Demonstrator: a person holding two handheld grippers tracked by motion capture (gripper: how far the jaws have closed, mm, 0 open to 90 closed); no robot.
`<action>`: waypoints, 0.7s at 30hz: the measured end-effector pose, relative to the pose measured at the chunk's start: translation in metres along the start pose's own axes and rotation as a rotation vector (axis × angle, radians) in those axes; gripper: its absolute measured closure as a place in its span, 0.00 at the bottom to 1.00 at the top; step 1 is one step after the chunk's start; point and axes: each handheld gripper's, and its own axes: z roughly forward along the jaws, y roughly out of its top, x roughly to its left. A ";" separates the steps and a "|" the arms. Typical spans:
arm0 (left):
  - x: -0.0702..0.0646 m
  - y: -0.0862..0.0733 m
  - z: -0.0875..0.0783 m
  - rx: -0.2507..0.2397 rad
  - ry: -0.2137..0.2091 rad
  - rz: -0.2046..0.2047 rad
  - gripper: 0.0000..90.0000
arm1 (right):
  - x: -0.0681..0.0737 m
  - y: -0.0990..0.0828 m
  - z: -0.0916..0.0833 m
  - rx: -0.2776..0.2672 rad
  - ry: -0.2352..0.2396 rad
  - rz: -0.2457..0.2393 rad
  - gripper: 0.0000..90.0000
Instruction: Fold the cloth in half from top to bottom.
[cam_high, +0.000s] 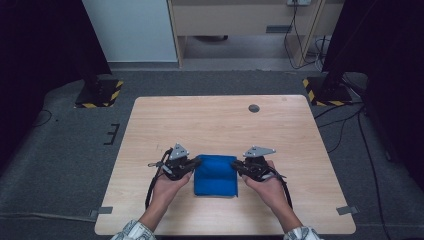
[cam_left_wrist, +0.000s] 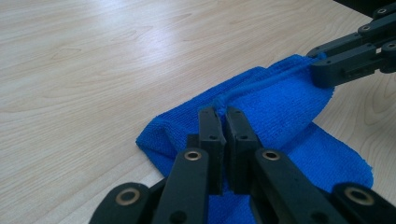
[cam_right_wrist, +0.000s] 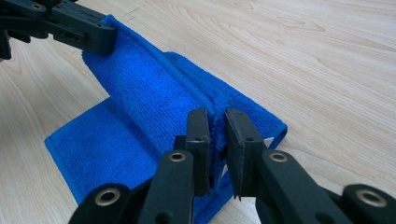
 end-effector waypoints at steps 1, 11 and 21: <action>0.000 0.000 0.000 0.000 0.000 -0.001 0.96 | 0.000 0.000 0.000 0.001 0.001 0.001 0.88; 0.001 -0.006 -0.001 0.007 -0.002 -0.007 0.96 | 0.003 -0.002 0.003 0.017 0.005 -0.001 0.87; 0.000 -0.015 0.000 0.012 -0.008 -0.013 0.95 | 0.004 -0.006 0.004 0.022 0.004 0.002 0.83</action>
